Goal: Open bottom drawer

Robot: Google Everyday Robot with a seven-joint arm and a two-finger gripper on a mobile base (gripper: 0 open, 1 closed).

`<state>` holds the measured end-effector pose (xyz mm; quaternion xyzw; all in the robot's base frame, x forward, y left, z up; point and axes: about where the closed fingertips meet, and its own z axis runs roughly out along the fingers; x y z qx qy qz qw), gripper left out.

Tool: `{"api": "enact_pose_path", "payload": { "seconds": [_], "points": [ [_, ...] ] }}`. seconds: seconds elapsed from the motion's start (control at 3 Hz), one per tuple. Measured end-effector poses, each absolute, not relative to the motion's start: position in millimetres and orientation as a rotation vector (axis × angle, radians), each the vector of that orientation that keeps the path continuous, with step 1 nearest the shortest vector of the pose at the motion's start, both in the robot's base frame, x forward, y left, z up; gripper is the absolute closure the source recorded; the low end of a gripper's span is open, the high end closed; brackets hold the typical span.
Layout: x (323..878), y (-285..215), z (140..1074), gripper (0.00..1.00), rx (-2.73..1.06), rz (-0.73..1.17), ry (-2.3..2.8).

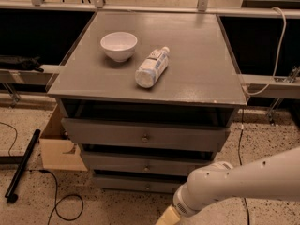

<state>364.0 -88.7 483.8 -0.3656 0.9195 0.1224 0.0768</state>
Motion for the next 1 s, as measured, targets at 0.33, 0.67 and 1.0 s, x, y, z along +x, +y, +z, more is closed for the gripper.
{"api": "enact_pose_path", "payload": {
  "seconds": [0.33,0.67,1.0],
  "points": [
    [364.0,-88.7,483.8,0.0,-1.096,0.367,2.755],
    [368.4,-72.2,483.2,0.0,-1.224,0.351,2.715],
    [369.3,-53.1,481.2,0.0,-1.38,0.325,2.644]
  ]
}}
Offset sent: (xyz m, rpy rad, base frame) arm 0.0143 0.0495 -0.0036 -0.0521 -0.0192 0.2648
